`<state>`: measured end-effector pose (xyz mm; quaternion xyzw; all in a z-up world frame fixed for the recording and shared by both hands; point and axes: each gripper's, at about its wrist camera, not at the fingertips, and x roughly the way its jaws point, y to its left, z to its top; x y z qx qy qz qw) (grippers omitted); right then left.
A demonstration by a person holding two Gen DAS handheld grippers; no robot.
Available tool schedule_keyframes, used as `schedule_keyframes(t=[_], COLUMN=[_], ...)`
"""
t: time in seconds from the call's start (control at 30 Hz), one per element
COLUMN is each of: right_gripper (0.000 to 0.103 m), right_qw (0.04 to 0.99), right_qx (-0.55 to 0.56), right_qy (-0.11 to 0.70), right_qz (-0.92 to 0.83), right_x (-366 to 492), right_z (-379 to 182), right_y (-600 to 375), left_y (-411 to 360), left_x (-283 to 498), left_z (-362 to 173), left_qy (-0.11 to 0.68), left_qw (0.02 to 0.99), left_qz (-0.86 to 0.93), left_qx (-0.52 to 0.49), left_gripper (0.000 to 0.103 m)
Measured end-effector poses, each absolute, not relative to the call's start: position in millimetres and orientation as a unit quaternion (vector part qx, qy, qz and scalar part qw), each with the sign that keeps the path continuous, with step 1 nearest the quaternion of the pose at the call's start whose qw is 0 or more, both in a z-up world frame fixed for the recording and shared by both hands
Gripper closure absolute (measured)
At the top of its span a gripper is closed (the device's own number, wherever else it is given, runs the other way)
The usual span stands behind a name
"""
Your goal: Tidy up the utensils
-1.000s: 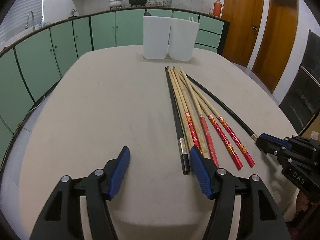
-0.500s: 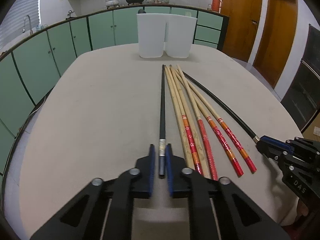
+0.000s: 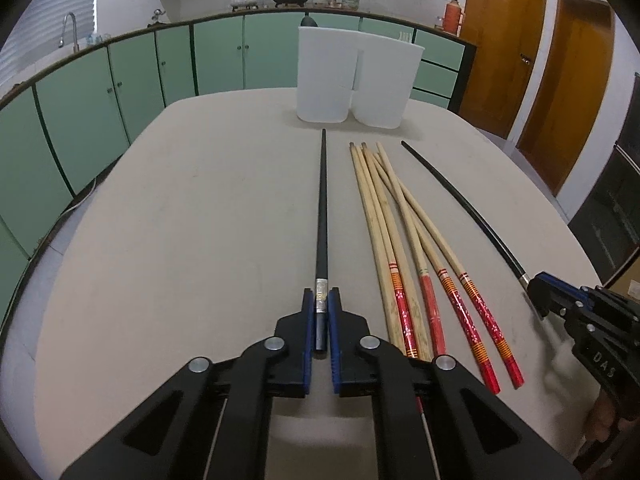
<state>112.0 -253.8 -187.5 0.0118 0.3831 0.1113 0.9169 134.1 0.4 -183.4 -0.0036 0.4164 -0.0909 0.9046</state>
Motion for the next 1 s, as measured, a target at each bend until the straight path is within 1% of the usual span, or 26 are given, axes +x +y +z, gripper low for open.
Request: schedule_keyframes(t=[0.03,0.07,0.13,0.33,0.47,0.6,0.77,1.0], right_gripper=[0.084,0.079,0.077,0.077,0.077,0.078,0.08,0.081], right_qw=[0.918,0.919,0.917,0.912,0.908,0.909,0.909,0.909], right_qx=[0.01,0.006,0.005,0.018,0.012,0.024,0.029,0.029], right_qy=[0.379,0.376,0.379,0.387,0.396,0.397,0.398,0.399], right_qz=[0.114,0.118,0.127,0.136,0.134,0.122,0.119,0.117], right_x=[109.2,105.6,97.4,74.4,74.7,81.0,89.7,87.5], right_z=[-185.7,-183.5,-180.5,-183.4,-187.7,-189.1,-192.7,-193.8], right_y=[-254.4,-255.5,-259.3,-265.0,-260.0,-264.1,-264.0,-264.4], left_y=[0.5,1.1,4.1,16.0,21.1,21.7,17.1,14.6], left_x=[132.3,128.2,120.2,95.2,93.8,96.6,98.1,101.4], left_z=[-183.2,-182.2,-181.4,-182.0,-178.5,-182.6,-183.2,-184.2], left_qy=[0.417,0.416,0.417,0.405,0.395,0.403,0.402,0.403], left_qw=[0.904,0.904,0.903,0.91,0.915,0.91,0.91,0.91], left_qz=[-0.093,-0.097,-0.103,-0.089,-0.078,-0.079,-0.084,-0.085], left_qx=[0.0,0.005,0.007,-0.017,-0.042,-0.051,-0.049,-0.051], left_gripper=[0.088,0.085,0.084,0.084,0.084,0.084,0.076,0.074])
